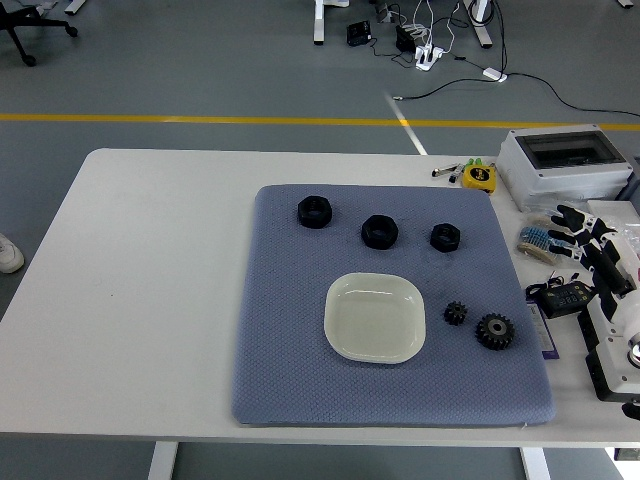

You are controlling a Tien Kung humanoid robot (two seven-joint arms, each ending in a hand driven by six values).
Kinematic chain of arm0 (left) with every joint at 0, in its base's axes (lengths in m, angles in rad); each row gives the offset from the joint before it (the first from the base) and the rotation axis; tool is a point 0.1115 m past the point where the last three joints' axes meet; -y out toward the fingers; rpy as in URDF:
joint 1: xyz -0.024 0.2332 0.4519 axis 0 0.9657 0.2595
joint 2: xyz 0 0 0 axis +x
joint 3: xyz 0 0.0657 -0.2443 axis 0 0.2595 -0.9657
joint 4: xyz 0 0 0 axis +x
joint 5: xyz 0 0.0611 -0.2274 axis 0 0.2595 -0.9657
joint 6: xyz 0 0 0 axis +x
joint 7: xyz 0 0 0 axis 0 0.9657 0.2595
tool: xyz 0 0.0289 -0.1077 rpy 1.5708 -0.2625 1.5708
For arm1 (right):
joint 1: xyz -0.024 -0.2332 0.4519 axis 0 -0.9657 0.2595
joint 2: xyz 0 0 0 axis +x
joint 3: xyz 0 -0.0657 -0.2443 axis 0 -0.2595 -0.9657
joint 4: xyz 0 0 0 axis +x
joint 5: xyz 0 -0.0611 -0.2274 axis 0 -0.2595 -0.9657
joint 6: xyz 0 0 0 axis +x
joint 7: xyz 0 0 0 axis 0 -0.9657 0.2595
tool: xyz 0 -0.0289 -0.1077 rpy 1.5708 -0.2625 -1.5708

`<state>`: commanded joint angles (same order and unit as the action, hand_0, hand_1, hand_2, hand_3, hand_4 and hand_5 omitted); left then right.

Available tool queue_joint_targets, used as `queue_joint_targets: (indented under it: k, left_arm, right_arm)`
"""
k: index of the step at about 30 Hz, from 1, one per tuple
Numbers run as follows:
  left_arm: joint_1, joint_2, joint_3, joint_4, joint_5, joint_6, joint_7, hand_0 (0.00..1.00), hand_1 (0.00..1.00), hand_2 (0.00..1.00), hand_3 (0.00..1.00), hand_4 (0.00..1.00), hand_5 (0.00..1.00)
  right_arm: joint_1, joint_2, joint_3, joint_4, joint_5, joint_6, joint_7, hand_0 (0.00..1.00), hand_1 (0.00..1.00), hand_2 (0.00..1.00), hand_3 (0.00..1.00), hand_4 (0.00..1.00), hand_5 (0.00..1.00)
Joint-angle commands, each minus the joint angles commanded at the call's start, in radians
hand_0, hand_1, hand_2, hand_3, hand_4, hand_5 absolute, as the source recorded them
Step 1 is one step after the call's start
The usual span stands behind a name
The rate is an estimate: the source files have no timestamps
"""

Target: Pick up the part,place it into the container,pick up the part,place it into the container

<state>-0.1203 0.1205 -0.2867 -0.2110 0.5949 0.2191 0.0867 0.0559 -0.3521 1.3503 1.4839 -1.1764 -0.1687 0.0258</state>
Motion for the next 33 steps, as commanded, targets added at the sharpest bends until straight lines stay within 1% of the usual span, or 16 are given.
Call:
queue_joint_targets:
  k: [2, 3, 5, 7, 8, 9, 10, 14, 15, 16, 17, 19, 22, 28, 32, 33]
  left_arm:
    - [0.0, 0.0, 0.004, 0.0, -0.005, 0.001, -0.001, 0.703, 0.654, 0.67, 0.58, 0.671, 0.63]
    - [0.0, 0.0, 0.005, 0.0, -0.008, 0.001, -0.002, 0.703, 0.654, 0.671, 0.58, 0.67, 0.631]
    - [0.0, 0.001, 0.011, 0.0, -0.016, 0.003, -0.004, 0.703, 0.654, 0.671, 0.58, 0.67, 0.631]
    - [-0.001, 0.001, 0.014, 0.001, -0.022, 0.004, -0.005, 0.703, 0.654, 0.671, 0.58, 0.67, 0.631]
    - [-0.001, 0.002, 0.015, 0.001, -0.022, 0.005, -0.006, 0.703, 0.654, 0.671, 0.58, 0.67, 0.631]
    - [-0.002, 0.002, 0.016, 0.002, -0.024, 0.005, -0.006, 0.703, 0.654, 0.67, 0.579, 0.671, 0.632]
    - [-0.002, 0.003, 0.017, 0.002, -0.026, 0.006, -0.007, 0.703, 0.654, 0.67, 0.579, 0.671, 0.632]
    - [-0.001, 0.004, 0.022, 0.004, -0.035, 0.009, -0.009, 0.703, 0.654, 0.67, 0.579, 0.671, 0.632]
    - [0.0, 0.004, 0.022, 0.005, -0.036, 0.009, -0.009, 0.704, 0.654, 0.671, 0.58, 0.67, 0.629]
    - [0.0, 0.004, 0.022, 0.005, -0.036, 0.01, -0.009, 0.704, 0.654, 0.671, 0.58, 0.67, 0.629]
    - [0.001, 0.004, 0.025, 0.005, -0.041, 0.01, -0.009, 0.704, 0.654, 0.671, 0.58, 0.67, 0.629]
    - [0.003, 0.005, 0.028, 0.005, -0.045, 0.011, -0.01, 0.704, 0.654, 0.671, 0.58, 0.67, 0.629]
    - [0.006, 0.005, 0.028, 0.005, -0.047, 0.013, -0.009, 0.705, 0.654, 0.673, 0.58, 0.671, 0.631]
    - [0.008, 0.005, 0.029, 0.004, -0.049, 0.013, -0.008, 0.706, 0.654, 0.673, 0.579, 0.671, 0.629]
    - [0.009, 0.005, 0.03, 0.004, -0.054, 0.014, -0.009, 0.706, 0.654, 0.673, 0.579, 0.671, 0.629]
    - [0.009, 0.005, 0.032, 0.004, -0.055, 0.014, -0.009, 0.705, 0.653, 0.674, 0.578, 0.672, 0.631]
  right_arm:
    - [0.0, -0.012, -0.003, 0.009, -0.044, 0.009, -0.001, 0.731, 0.755, 0.793, 0.802, 0.998, 0.732]
    - [-0.001, -0.018, -0.005, 0.013, -0.081, 0.016, 0.0, 0.737, 0.758, 0.792, 0.799, 0.998, 0.575]
    - [0.001, -0.043, -0.012, 0.029, -0.172, 0.051, -0.003, 0.737, 0.758, 0.792, 0.799, 0.998, 0.575]
    - [0.007, -0.078, -0.023, 0.049, -0.256, 0.102, -0.007, 0.737, 0.758, 0.792, 0.799, 0.998, 0.575]
    - [0.008, -0.087, -0.027, 0.055, -0.295, 0.12, -0.007, 0.737, 0.758, 0.792, 0.799, 0.998, 0.575]
    - [0.015, -0.108, -0.04, 0.067, -0.341, 0.145, -0.006, 0.718, 0.736, 0.779, 0.799, 0.998, 0.377]
    - [0.022, -0.127, -0.053, 0.076, -0.386, 0.166, -0.004, 0.718, 0.736, 0.779, 0.799, 0.998, 0.377]
    - [0.051, -0.174, -0.106, 0.091, -0.555, 0.223, -0.001, 0.718, 0.736, 0.779, 0.799, 0.998, 0.377]
    - [0.059, -0.182, -0.12, 0.091, -0.594, 0.233, 0.0, 0.693, 0.711, 0.755, 0.787, 0.998, 0.349]
    - [0.061, -0.185, -0.124, 0.092, -0.624, 0.236, 0.0, 0.693, 0.711, 0.755, 0.787, 0.998, 0.349]
    - [0.076, -0.199, -0.151, 0.092, -0.669, 0.252, -0.001, 0.693, 0.711, 0.755, 0.787, 0.998, 0.349]
    - [0.093, -0.212, -0.189, 0.093, -0.748, 0.266, -0.004, 0.693, 0.711, 0.755, 0.787, 0.998, 0.349]
    - [0.122, -0.227, -0.243, 0.09, -0.828, 0.288, -0.012, 0.691, 0.71, 0.75, 0.773, 0.998, 0.327]
    - [0.167, -0.243, -0.312, 0.08, -0.85, 0.314, -0.022, 0.685, 0.703, 0.744, 0.771, 0.998, 0.319]
    - [0.185, -0.246, -0.335, 0.07, -0.841, 0.321, -0.024, 0.685, 0.703, 0.744, 0.771, 0.998, 0.319]
    - [0.189, -0.245, -0.34, 0.065, -0.838, 0.322, -0.024, 0.677, 0.686, 0.732, 0.762, 0.998, 0.303]
